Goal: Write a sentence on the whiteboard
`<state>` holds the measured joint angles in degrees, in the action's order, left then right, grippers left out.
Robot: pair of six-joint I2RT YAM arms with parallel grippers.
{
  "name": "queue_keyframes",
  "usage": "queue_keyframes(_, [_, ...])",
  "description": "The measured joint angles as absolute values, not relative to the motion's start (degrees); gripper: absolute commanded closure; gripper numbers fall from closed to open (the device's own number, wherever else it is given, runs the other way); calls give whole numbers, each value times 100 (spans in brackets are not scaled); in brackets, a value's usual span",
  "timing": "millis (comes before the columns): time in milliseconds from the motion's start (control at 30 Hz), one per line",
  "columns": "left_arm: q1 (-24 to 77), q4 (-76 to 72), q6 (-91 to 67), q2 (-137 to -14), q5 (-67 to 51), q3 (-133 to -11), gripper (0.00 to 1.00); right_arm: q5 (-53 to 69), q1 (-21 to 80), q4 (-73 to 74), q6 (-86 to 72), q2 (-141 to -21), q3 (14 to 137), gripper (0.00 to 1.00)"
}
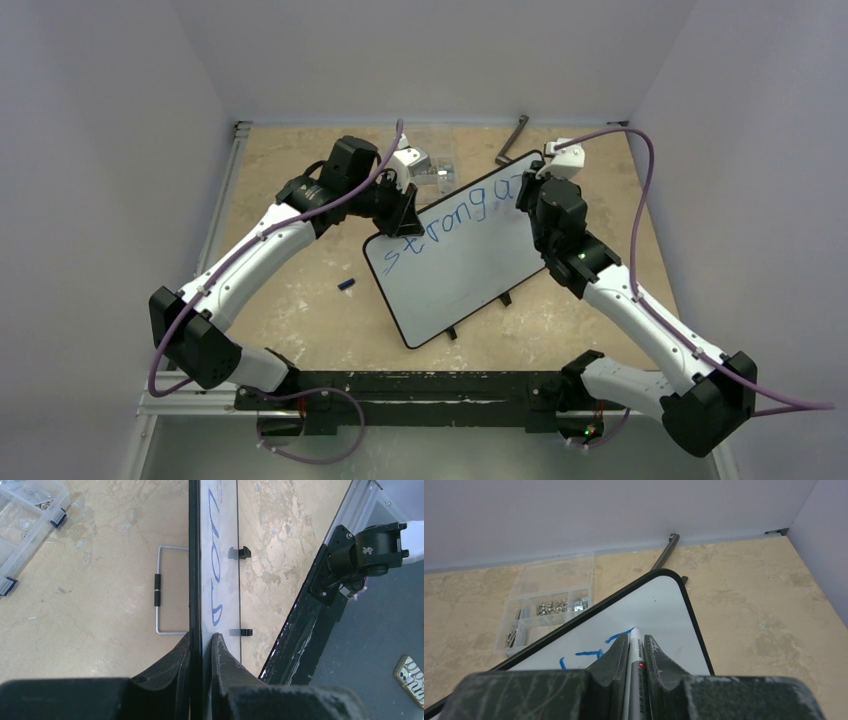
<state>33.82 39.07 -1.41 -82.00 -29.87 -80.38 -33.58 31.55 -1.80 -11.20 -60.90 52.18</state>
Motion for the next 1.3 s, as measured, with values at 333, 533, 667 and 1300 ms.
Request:
queue_keyframes(333, [3385,3907,-139,-8200,-2993,-8038,100,-3347,2956,-174,-1083,-6163,5332,100])
queue_keyframes(533, [3385,3907,-139,-8200,-2993,-8038,100,-3264,2954,-23,-1109,-6034,5439,100])
queue_keyframes(667, [3389,3907,-137,-8200,-2991,-8038,100,-3122,2954,5,-1157,-5839,5487,100])
queue_keyframes(1300, [3389,3907,-137,-8195,-2993,-8038,100,-2842,2954,45,-1229,-6191,5852,100])
